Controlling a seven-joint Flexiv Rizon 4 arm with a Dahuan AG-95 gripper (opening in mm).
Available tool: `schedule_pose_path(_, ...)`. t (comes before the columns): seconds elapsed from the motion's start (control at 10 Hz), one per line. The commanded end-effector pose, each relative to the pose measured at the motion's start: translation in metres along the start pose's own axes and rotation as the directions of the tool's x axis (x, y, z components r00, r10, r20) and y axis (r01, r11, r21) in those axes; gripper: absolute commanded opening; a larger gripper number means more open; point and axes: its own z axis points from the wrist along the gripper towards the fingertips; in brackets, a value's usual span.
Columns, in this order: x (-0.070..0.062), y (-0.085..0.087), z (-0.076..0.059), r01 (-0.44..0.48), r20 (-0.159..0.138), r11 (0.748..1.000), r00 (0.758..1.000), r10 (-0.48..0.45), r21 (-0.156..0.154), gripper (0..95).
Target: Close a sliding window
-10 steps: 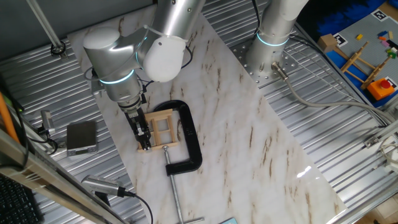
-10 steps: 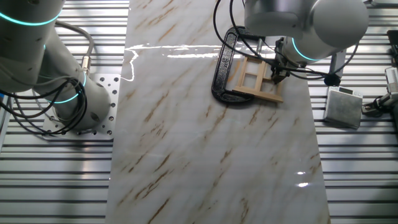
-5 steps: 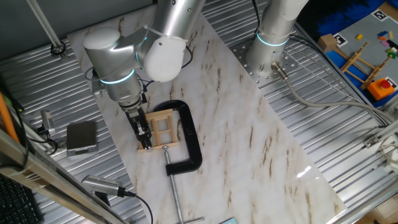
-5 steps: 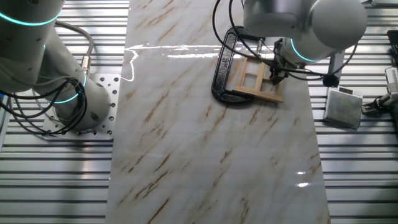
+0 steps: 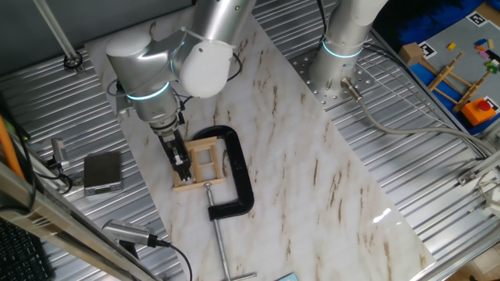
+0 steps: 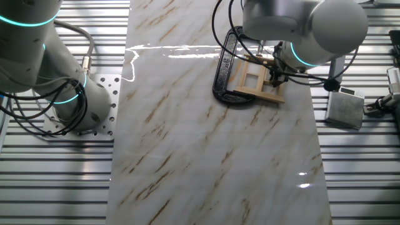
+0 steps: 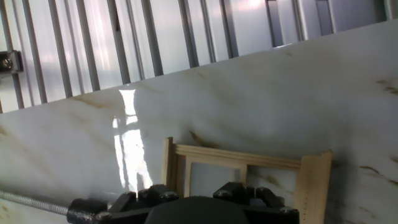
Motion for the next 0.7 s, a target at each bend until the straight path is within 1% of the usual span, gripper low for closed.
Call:
schedule_pose_path(0.1,0.0014,-0.0032,-0.0003,0.007,-0.001,1.000,1.000,-0.007,0.000,57.0)
schedule_pose_path(0.5,0.0023,-0.0030,-0.0017,0.011,-0.007,1.000,1.000,-0.011,-0.003,57.0)
schedule_pose_path(0.7,0.0038,0.0000,-0.0061,0.012,-0.009,1.000,1.000,-0.012,-0.002,57.0)
